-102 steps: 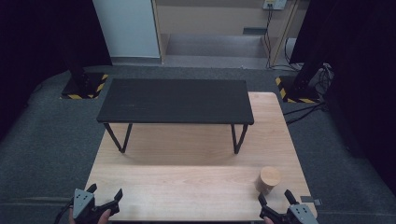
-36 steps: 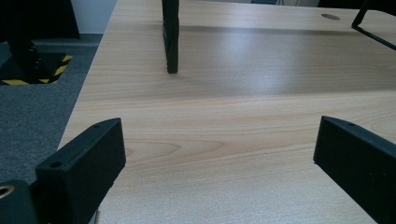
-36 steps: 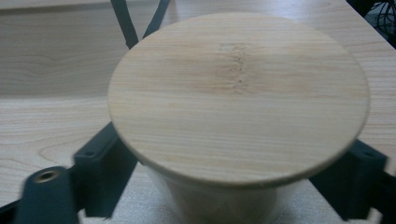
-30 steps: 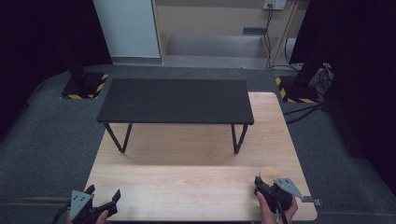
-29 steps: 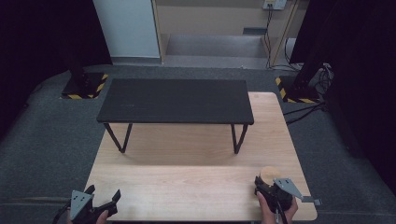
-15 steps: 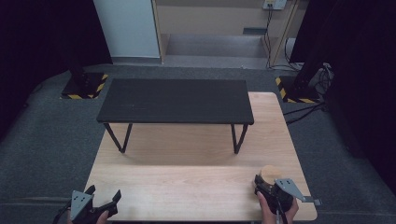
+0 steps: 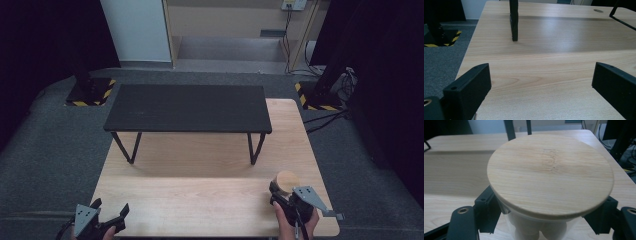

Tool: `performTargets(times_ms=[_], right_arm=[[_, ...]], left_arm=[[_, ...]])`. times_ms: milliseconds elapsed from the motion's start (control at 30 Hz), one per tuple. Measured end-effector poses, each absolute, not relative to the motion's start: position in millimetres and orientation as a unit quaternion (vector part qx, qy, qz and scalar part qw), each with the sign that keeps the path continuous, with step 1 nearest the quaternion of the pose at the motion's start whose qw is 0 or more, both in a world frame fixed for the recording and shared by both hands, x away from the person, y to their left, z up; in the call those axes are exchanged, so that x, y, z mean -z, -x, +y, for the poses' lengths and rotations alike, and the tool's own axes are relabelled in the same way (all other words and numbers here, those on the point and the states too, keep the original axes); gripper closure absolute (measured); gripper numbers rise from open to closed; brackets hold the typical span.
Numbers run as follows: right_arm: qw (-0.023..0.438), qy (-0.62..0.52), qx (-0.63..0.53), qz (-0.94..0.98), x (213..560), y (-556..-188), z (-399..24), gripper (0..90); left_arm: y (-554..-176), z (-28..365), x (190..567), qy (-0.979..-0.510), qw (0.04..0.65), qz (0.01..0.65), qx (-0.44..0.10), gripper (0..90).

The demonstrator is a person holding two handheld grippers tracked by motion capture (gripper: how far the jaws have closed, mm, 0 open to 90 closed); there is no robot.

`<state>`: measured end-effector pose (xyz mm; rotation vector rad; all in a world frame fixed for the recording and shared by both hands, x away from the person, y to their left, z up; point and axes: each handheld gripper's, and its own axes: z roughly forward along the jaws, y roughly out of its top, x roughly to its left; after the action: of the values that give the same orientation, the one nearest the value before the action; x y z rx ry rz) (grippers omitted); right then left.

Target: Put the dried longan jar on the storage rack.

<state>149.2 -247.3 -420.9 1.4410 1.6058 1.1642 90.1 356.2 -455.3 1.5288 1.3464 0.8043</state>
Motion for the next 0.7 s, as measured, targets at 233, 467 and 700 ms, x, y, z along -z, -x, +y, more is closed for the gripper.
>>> performTargets(times_ms=[233, 467, 700], right_arm=[[0.338, -0.532, -0.469, 0.618, 400, -152, -242, 25.7], [0.343, -0.506, -0.492, 0.619, 377, -161, -235, 25.6], [0.346, -0.480, -0.510, 0.624, 350, -174, -225, 25.7]], left_arm=[[-89, 357, 456, -0.619, 0.461, 0.546, -0.325, 0.9], [-86, 357, 454, -0.618, 0.464, 0.545, -0.326, 0.9], [-85, 359, 454, -0.616, 0.465, 0.546, -0.324, 1.0]])
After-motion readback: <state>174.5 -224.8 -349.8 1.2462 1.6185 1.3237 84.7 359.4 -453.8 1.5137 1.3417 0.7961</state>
